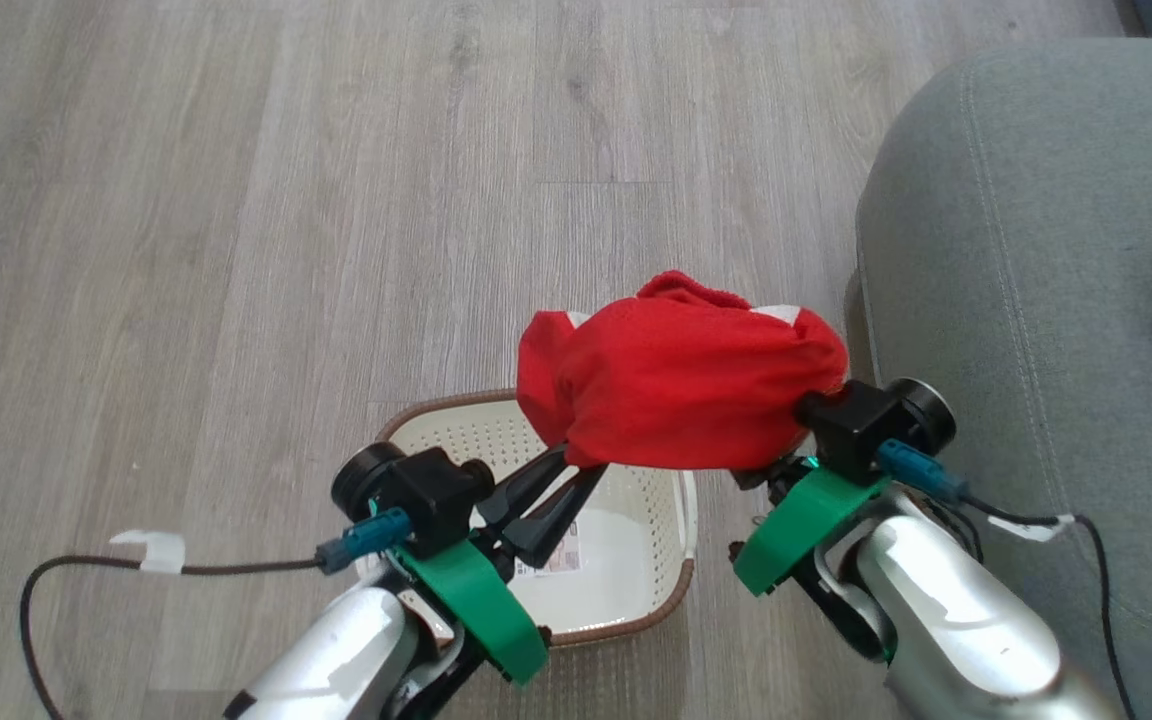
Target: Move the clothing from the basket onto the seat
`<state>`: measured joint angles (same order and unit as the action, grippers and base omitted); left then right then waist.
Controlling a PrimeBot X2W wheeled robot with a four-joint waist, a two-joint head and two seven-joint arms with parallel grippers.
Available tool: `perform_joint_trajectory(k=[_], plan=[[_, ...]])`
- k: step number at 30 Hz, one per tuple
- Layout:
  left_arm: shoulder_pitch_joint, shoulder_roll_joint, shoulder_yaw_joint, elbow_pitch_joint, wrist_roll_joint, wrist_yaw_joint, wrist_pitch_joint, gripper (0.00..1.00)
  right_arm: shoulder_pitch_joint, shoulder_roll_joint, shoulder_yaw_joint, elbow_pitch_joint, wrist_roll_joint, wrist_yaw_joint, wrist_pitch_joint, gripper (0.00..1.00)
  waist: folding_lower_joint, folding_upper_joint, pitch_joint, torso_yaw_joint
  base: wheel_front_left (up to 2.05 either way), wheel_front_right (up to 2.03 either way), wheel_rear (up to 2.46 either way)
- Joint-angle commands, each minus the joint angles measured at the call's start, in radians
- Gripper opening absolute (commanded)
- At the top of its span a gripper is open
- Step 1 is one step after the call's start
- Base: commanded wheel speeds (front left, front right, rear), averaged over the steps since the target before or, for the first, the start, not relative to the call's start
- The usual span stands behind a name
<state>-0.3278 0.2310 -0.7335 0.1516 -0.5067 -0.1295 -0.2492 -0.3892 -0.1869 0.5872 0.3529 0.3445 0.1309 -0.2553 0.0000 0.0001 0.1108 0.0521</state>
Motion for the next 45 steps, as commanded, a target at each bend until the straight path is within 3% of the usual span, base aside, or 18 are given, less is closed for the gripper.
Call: perform_joint_trajectory(k=[1,6,7,9,10,11,22,45], plan=[[-0.028,0.007,0.048,-0.02,0.008,-0.001,-0.013,0.0,-0.005,0.017,-0.008,-0.042,-0.007,0.0,-0.006,0.0,0.0,-0.0001,0.0,0.0,0.0,0.0,0.0],[-0.022,-0.002,0.051,-0.009,0.018,-0.001,-0.013,0.0,0.025,0.036,-0.059,-0.074,-0.02,0.0,-0.006,0.0,0.0,-0.0001,0.001,-0.003,0.0,0.0,0.0],[-0.023,-0.004,0.051,-0.008,0.022,-0.001,-0.013,0.24,0.029,0.039,-0.064,-0.077,-0.021,0.0,-0.006,0.0,0.0,-0.0001,0.001,-0.004,0.0,0.0,0.0],[-0.024,-0.006,0.052,-0.009,0.035,-0.001,-0.013,0.55,0.034,0.043,-0.07,-0.083,-0.023,0.0,-0.006,0.0,0.0,-0.0001,0.002,-0.005,0.0,0.0,0.0],[-0.024,-0.007,0.052,-0.009,0.04,-0.001,-0.013,0.85,0.036,0.046,-0.073,-0.086,-0.024,0.0,-0.006,0.0,0.0,-0.0001,0.002,-0.005,0.0,0.0,0.0],[-0.023,-0.008,0.047,-0.004,0.039,-0.001,-0.013,1.0,0.038,0.048,-0.075,-0.087,-0.024,0.0,-0.006,0.0,0.0,-0.0001,0.002,-0.005,0.0,0.0,0.0],[-0.01,-0.014,0.059,0.032,0.074,-0.001,-0.013,1.0,0.068,0.067,-0.202,-0.147,-0.031,0.0,-0.006,0.0,0.0,-0.0001,-0.009,-0.006,0.0,0.0,0.0],[0.052,-0.041,0.113,0.083,0.142,-0.001,-0.013,1.0,0.168,0.039,-0.489,-0.248,-0.015,0.0,-0.006,0.0,0.0,-0.0001,-0.029,-0.036,0.0,0.0,0.0]])
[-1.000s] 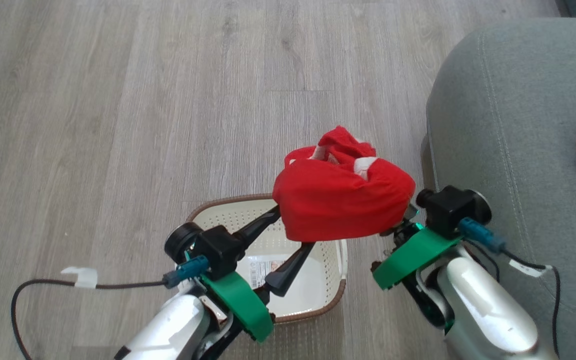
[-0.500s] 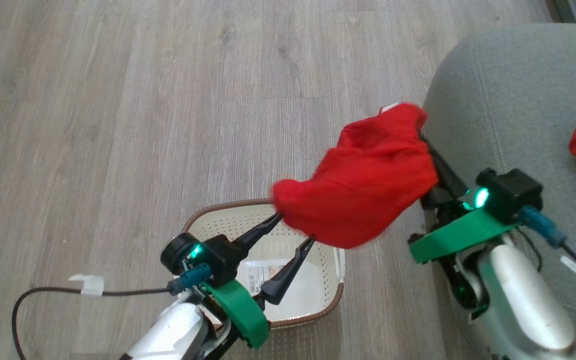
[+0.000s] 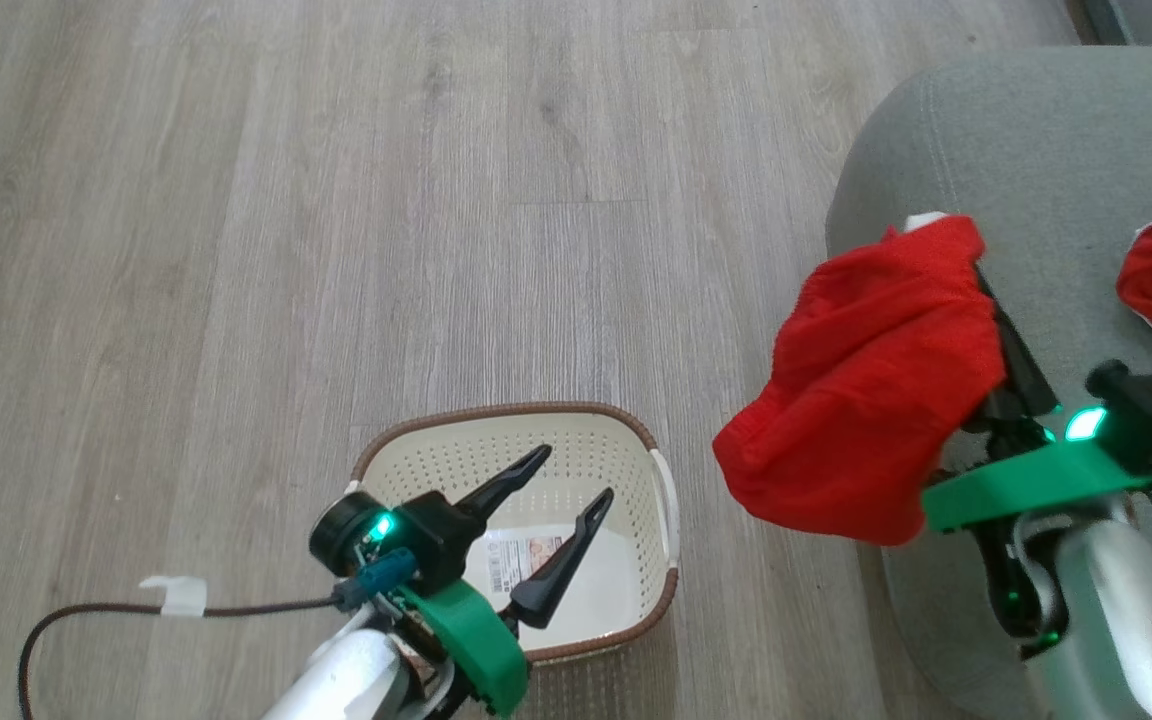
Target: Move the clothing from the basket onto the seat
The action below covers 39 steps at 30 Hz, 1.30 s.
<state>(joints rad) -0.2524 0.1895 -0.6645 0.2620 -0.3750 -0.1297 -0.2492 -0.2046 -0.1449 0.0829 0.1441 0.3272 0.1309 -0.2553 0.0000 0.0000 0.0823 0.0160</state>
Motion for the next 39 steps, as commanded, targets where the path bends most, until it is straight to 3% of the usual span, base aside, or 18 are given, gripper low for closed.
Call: perform_joint_trajectory(k=[1,9,24,39], plan=[[-0.019,0.0,0.046,-0.026,0.014,-0.001,-0.013,1.0,-0.007,-0.001,0.003,-0.038,0.003,0.0,-0.006,0.0,0.0,0.0,-0.001,-0.001,0.0,0.0,0.0],[0.015,-0.012,0.05,-0.043,0.022,-0.001,-0.013,1.0,0.063,0.029,-0.089,-0.007,0.001,0.0,-0.006,0.0,0.0,0.0,-0.009,-0.011,0.0,0.0,0.0],[0.042,-0.014,0.046,-0.051,0.032,-0.001,-0.013,1.0,0.073,0.052,-0.119,-0.005,-0.004,0.0,-0.006,0.0,0.0,0.0,-0.004,-0.055,0.0,0.0,0.0],[0.02,-0.004,0.031,-0.086,0.025,-0.001,-0.013,1.0,0.069,0.065,-0.154,-0.057,-0.016,0.0,-0.006,0.0,0.0,0.0,0.062,-0.236,0.0,0.0,0.0]])
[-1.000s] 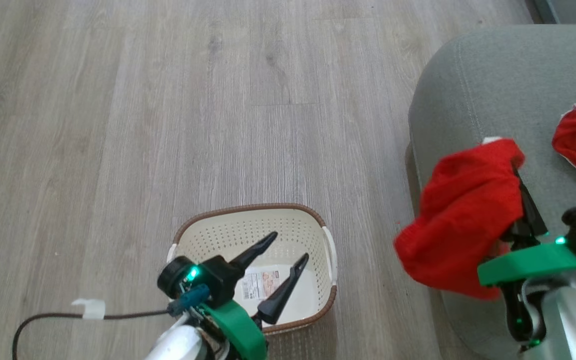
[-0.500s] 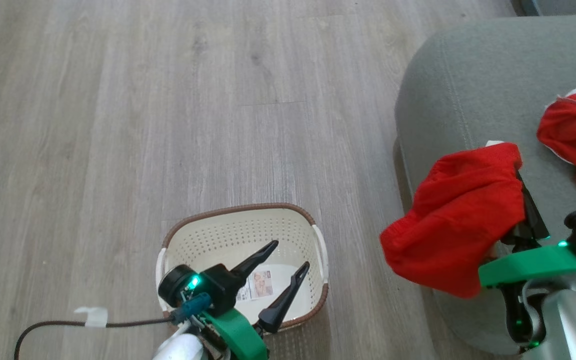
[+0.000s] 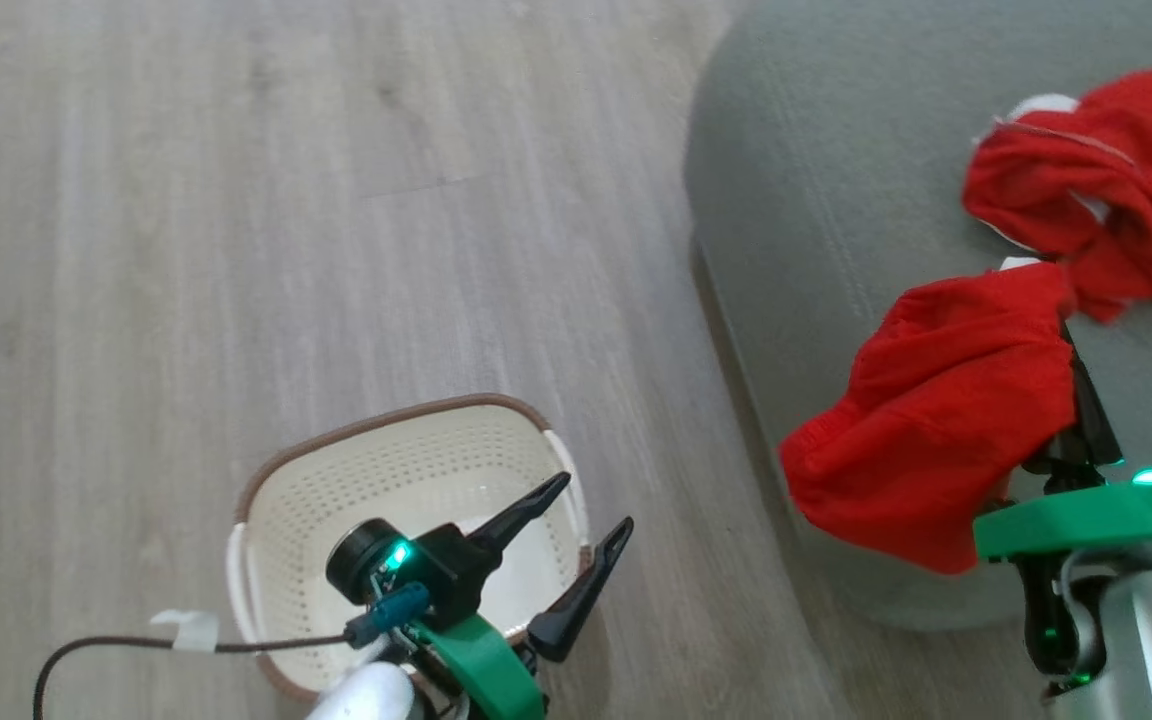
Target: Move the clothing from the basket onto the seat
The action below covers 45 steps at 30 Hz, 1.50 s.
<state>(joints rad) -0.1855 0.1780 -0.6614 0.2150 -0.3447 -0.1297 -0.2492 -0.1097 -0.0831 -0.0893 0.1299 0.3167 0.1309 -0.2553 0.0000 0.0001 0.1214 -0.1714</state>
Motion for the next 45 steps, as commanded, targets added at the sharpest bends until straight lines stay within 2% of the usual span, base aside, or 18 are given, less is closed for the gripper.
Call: perform_joint_trajectory(k=[1,15,20,32,37,45], plan=[[-0.047,0.007,0.028,-0.039,-0.005,-0.001,-0.013,1.0,-0.026,0.003,0.018,-0.043,-0.006,0.0,-0.006,0.0,0.0,-0.0001,0.023,-0.048,0.0,0.0,0.0],[-0.061,0.045,-0.006,-0.079,0.0,-0.001,-0.013,1.0,-0.017,0.028,0.005,-0.079,0.004,0.0,-0.006,0.0,0.0,-0.0001,0.073,-0.277,0.0,0.0,0.0],[-0.058,0.041,-0.02,-0.088,0.016,-0.001,-0.013,1.0,-0.001,0.032,0.002,-0.083,0.014,0.0,-0.006,0.0,0.0,-0.0001,0.075,-0.347,0.0,0.0,0.0],[-0.077,0.037,-0.045,-0.085,0.021,-0.001,-0.013,1.0,0.016,0.033,-0.022,-0.102,0.037,0.0,-0.006,0.0,0.0,-0.0001,0.082,-0.354,0.0,0.0,0.0],[-0.075,0.038,-0.029,-0.088,0.024,-0.001,-0.013,1.0,-0.021,0.032,-0.011,-0.11,-0.015,0.0,-0.006,0.0,0.0,-0.0001,0.091,-0.355,0.0,0.0,0.0],[-0.089,0.065,-0.03,-0.114,0.042,-0.001,-0.013,1.0,-0.167,-0.038,-0.053,-0.138,-0.044,0.0,-0.006,0.0,0.0,-0.0001,0.147,-0.345,0.0,0.0,0.0]])
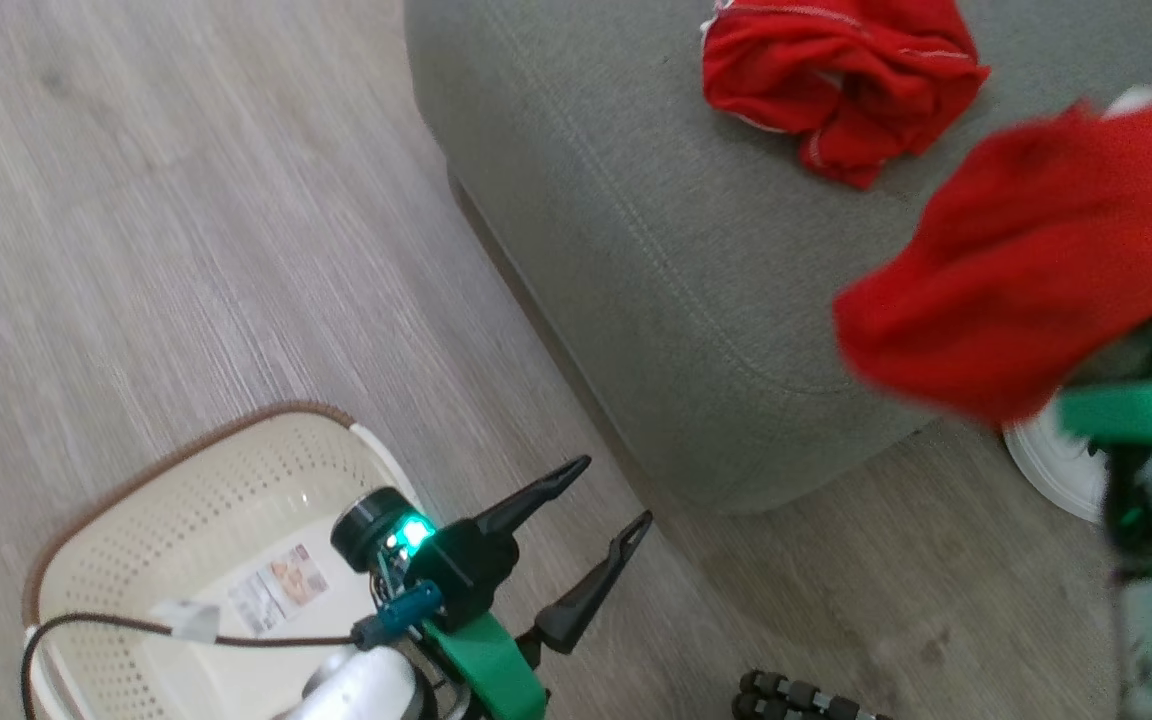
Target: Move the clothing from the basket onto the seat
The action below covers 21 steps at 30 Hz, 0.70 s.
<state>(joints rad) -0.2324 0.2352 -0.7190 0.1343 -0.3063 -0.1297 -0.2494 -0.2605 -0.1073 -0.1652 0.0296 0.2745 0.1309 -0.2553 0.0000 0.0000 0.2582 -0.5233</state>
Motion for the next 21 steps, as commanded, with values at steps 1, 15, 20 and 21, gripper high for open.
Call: perform_joint_trajectory(k=[1,15,20,21], plan=[[-0.049,0.013,0.026,-0.04,0.006,-0.001,-0.012,1.0,-0.044,-0.023,0.009,-0.04,0.0,0.0,-0.006,0.0,0.0,0.0,0.024,0.013,0.0,0.0,0.0],[-0.129,0.104,-0.015,-0.094,0.009,-0.001,-0.012,1.0,-0.464,-0.233,-0.123,0.139,-0.002,0.0,-0.002,0.0,0.0,0.0,0.189,0.123,0.0,0.0,0.0],[-0.15,0.128,-0.016,-0.111,0.005,-0.001,-0.012,1.0,-0.598,-0.263,-0.176,0.204,-0.031,0.0,0.018,0.0,0.0,0.0,0.239,0.161,0.0,0.0,0.0],[-0.155,0.132,-0.015,-0.115,0.004,-0.001,-0.012,1.0,-0.62,-0.268,-0.187,0.212,-0.037,0.0,0.024,0.0,0.0,0.0,0.25,0.169,0.0,0.0,0.0]])
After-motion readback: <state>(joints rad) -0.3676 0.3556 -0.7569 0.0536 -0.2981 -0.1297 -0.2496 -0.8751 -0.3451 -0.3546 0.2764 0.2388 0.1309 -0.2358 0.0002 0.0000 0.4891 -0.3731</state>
